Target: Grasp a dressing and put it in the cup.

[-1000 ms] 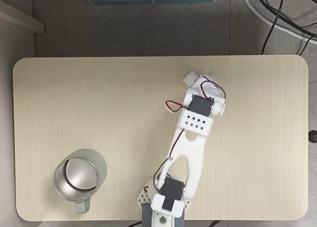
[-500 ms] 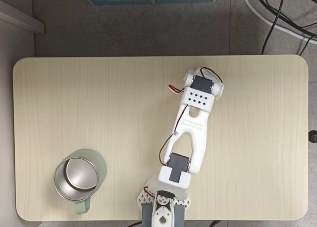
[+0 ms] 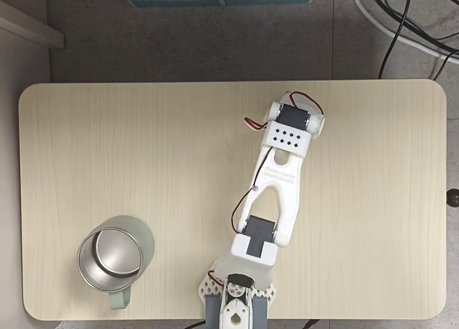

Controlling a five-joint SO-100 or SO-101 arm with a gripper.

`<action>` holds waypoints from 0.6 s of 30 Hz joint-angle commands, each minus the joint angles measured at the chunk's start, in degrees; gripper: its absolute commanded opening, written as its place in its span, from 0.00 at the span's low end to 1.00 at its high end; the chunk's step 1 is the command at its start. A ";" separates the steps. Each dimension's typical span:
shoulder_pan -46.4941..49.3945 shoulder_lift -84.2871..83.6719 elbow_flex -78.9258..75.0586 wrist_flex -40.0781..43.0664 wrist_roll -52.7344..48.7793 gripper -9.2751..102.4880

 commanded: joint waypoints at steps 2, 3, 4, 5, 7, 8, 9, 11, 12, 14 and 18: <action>-0.70 -15.12 4.57 7.29 -0.70 0.08; -1.14 -17.84 5.89 9.32 -0.70 0.08; -1.67 -20.30 7.38 11.43 -0.79 0.08; -2.29 -22.59 9.14 13.54 -0.79 0.08; -3.60 -26.28 13.18 17.67 -0.88 0.08; -4.39 -27.77 15.21 19.60 -0.88 0.08; -5.36 -29.27 17.05 21.27 -0.88 0.08; -7.47 -31.90 18.90 22.94 -0.88 0.08; -8.79 -33.05 19.16 23.20 -0.88 0.08; -11.95 -34.54 19.16 23.64 -1.49 0.08; -23.03 -35.95 17.75 24.26 -8.53 0.08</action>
